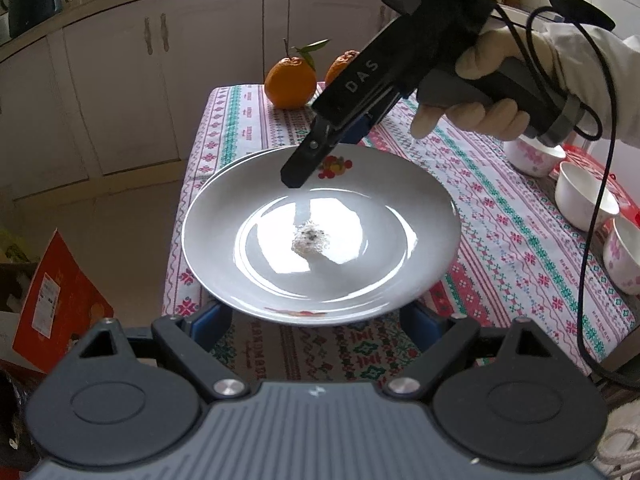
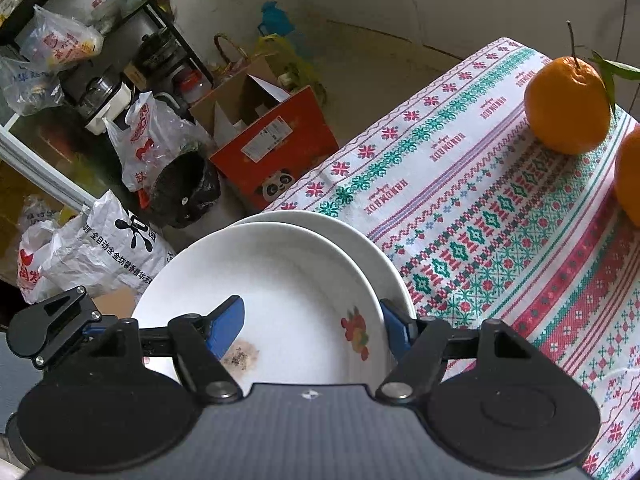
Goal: Organize plates and bowls
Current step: 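Lower the plate onto the plate stack and open the right gripper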
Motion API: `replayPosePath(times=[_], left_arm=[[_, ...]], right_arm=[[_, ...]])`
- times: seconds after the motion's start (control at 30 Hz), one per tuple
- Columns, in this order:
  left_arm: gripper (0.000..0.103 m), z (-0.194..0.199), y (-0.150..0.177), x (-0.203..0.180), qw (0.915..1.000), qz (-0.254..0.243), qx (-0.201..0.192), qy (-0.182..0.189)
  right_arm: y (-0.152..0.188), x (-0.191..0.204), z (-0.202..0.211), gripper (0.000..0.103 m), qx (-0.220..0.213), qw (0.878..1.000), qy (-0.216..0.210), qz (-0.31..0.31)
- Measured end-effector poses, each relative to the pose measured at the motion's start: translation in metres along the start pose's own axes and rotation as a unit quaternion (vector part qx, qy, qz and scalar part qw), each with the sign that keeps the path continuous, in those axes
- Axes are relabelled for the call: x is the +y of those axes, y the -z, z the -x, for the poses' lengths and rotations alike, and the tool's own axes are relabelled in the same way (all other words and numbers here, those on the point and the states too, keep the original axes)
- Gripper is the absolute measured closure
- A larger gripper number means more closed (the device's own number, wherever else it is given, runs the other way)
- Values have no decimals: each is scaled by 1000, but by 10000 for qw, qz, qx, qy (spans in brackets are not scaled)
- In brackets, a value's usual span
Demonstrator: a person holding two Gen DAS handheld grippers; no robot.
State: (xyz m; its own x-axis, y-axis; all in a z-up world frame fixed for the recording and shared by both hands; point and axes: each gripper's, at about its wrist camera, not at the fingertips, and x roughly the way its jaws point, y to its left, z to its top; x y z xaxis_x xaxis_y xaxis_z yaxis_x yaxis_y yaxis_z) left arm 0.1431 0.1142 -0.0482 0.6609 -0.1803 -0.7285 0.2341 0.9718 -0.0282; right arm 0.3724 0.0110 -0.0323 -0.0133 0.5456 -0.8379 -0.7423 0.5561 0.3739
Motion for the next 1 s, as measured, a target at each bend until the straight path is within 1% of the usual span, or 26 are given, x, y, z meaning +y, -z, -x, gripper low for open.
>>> replayPosePath(times=[0.13,0.37,0.63,1.0], left_arm=[[12,-1,1,4,9999,65,-13,78],[12,-5,1,4,10000,12,-11,14],[12,-6,2,6,10000,53,-3,58],[10,-7,2,5,10000,51,-25,33]], right_arm=[[2,0,5,26,-4,10000,52,-18],[9,-2,17,25,-77,9998,111,-113],[18,-2,27,25,-153,9996,173,-157],[36,9,41,23,-299,9986,351,-241]])
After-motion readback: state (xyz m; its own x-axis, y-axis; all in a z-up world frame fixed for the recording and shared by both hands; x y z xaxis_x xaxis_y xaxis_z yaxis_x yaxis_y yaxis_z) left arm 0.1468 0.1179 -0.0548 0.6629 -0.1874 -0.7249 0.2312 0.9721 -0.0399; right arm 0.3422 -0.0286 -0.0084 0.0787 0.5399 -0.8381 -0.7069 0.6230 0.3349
